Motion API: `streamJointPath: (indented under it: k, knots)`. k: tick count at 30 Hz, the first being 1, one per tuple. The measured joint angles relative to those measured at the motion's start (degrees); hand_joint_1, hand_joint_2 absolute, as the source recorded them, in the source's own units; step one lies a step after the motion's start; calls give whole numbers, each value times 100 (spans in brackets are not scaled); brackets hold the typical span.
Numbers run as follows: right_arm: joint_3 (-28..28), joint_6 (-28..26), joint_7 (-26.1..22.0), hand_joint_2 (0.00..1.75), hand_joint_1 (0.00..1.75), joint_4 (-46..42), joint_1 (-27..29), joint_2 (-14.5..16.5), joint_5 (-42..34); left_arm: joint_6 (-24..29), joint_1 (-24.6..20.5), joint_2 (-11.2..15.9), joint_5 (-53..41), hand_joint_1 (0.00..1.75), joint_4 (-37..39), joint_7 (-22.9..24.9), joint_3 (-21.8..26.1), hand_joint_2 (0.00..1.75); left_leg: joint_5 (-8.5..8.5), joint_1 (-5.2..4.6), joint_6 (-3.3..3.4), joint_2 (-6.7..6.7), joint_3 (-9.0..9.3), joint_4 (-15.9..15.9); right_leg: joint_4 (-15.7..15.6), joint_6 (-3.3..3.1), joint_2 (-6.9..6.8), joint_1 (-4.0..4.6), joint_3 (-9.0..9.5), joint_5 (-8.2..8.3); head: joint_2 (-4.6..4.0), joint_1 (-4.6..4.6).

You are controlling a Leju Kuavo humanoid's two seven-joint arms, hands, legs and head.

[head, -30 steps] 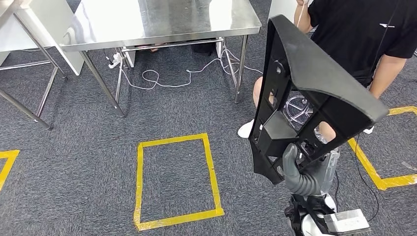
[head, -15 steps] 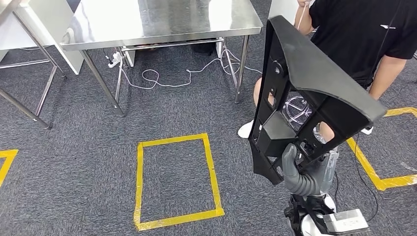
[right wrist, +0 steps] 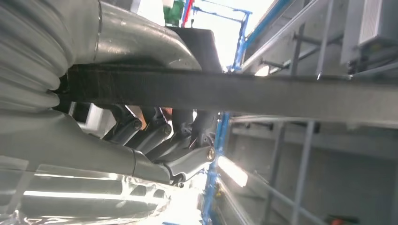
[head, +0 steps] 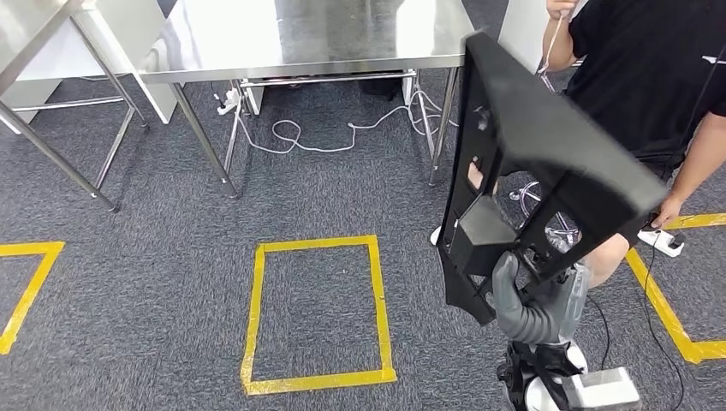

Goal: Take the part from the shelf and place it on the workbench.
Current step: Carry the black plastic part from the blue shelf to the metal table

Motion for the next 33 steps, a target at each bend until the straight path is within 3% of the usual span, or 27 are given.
streamJointPath:
  k: [2,4,6,7,8,9,11,12,13,14,17,20,22,23,25,26,28,31,33]
  knots:
    - [1,-1,4,175,175,-1,3,0,-5,5,11,0,-12,0,-1,4,0,175,-133,1,-10,288,-118,253,5,-61,-99,20,4,4,-1,-34]
    - [1,-1,5,175,175,-1,15,-1,-6,8,-12,-2,-24,0,-1,5,1,175,-455,-19,-13,680,-442,918,4,-91,-197,67,4,2,-1,-66]
    - [1,0,5,175,175,1,23,-2,-10,8,-26,-10,-34,0,-1,8,2,175,-694,-40,26,797,-783,1583,5,-107,-297,133,-2,-9,0,-71]
    - [1,1,6,175,175,1,25,-2,-14,8,-22,-14,-38,0,0,11,2,175,-683,-62,75,805,-841,1685,4,-118,-335,169,-2,-16,0,-71]
    - [2,1,7,175,175,0,25,-2,-19,9,-16,-16,-40,0,0,15,2,175,-571,-100,151,804,-784,1564,3,-127,-365,210,3,-22,0,-72]
    - [3,2,7,175,175,-1,24,-2,-23,10,-14,-16,-42,0,0,19,2,175,-393,-158,261,805,-624,1250,0,-136,-389,251,11,-28,0,-72]
    - [6,2,8,175,175,-3,22,5,-26,11,-23,-3,-51,0,-2,26,2,175,-133,-300,541,869,-260,547,-14,-148,-431,302,27,-35,0,-45]
    - [7,2,11,175,175,-4,21,11,-26,12,-28,4,-57,0,-4,29,1,175,-84,-358,640,902,-149,329,-23,-150,-452,297,30,-37,0,-31]
    - [10,4,20,175,175,-4,21,22,-25,12,-30,13,-62,0,-5,34,1,175,-82,-398,699,928,-105,232,-35,-148,-476,285,32,-36,0,-23]
    - [14,7,30,175,175,-4,20,33,-25,12,-26,20,-67,0,-6,40,1,175,-72,-415,709,928,-94,195,-54,-141,-500,281,39,-33,0,-20]
    - [23,17,55,175,175,-24,18,46,-17,7,-19,18,-73,0,-5,49,2,175,44,-375,678,871,67,-82,38,-127,-455,293,8,-104,1,-44]
    - [22,22,74,175,175,-32,14,40,0,-25,-38,-7,-86,0,-4,53,2,175,106,-307,609,815,153,-215,951,-109,-251,238,-439,-472,0,-24]
    - [22,31,89,175,175,-31,32,37,20,-49,-33,-28,-91,0,-4,53,2,175,89,-290,561,762,152,-202,1350,-18,-221,163,-672,-559,-1,-23]
    - [22,38,92,175,175,-31,37,38,31,-55,-28,-37,-94,0,-4,53,2,175,74,-272,528,736,151,-182,1251,64,-221,122,-646,-472,-1,-23]
    - [22,59,93,175,175,-32,36,38,53,-61,-20,-45,-97,0,-4,53,2,175,12,-223,424,691,145,-94,570,238,-218,40,-342,-149,0,-22]
    - [22,69,97,175,175,-31,37,40,62,-63,-23,-43,-99,0,-4,53,3,175,-32,-211,362,671,129,-28,251,276,-209,23,-194,-26,0,-13]
    - [20,85,111,175,175,-38,38,48,75,-65,-22,-37,-102,0,-4,54,4,175,-87,-209,259,649,89,62,11,196,-192,36,-73,48,1,-13]
    - [10,101,126,175,175,-49,39,74,88,-69,-12,-42,-115,0,-4,55,3,175,-116,-187,185,658,50,113,9,37,-188,37,-75,68,0,-22]
    - [10,106,127,175,175,-51,37,92,95,-73,-14,-43,-133,0,-4,56,3,175,-300,-162,124,712,-85,402,-7,-24,-197,8,-65,76,0,-47]
